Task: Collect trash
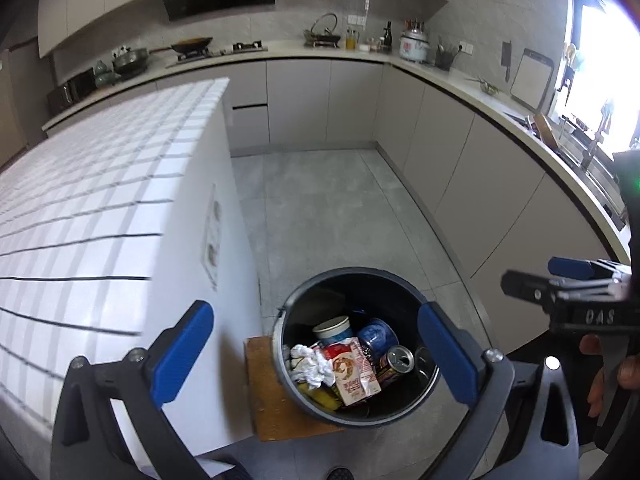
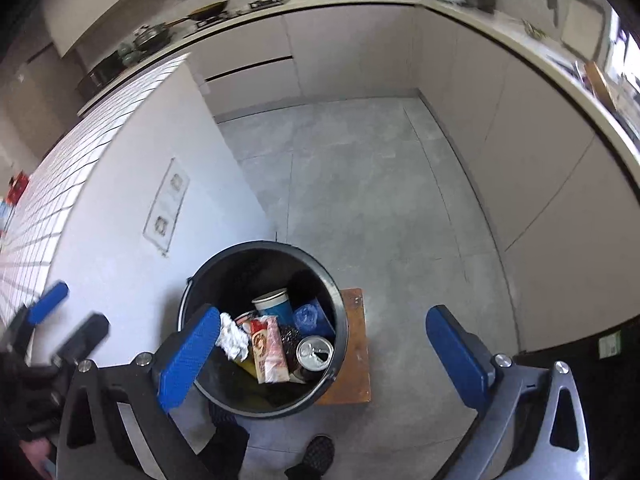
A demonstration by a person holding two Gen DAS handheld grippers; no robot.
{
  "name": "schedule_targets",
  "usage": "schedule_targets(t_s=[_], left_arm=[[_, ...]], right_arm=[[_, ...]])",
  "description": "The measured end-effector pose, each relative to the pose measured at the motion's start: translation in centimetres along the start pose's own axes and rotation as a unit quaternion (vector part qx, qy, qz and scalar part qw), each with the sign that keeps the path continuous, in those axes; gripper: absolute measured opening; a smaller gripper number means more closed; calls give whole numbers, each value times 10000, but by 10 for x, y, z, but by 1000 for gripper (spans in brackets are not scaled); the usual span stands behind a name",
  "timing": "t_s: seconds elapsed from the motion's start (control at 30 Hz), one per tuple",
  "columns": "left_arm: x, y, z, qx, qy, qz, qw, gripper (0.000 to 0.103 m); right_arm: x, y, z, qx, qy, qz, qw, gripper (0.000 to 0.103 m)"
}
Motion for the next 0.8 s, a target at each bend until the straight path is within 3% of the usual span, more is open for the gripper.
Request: schedule_targets(t_s=[0.23,0.43,0.67,0.8], left_arm=[[-8,17,70,140,-373,47,9992,103],[-31,30,121,363,-472,129,9981,103],[-47,39,173,360,-663,397,9964,103],[-52,35,195,311,-791,279,9960,103]], right_arm=[[-23,35,64,8,-291,303,9991,103],[-53,66,116,-90,-566,596,9966,103],[-83,93,176,-111,-809,737,9939,103],[-99,106,206,-140,-943,810,9921,103]])
Point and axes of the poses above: each gripper's, at about its wrist camera, not at the fingertips, and z roughly against the way its jaws point, y to its left, x to its top, the point moved 9 cm from there along -z, roughly the way its jaws point, and after that the axes turned 1 degree about z, right-handed, at the moved point
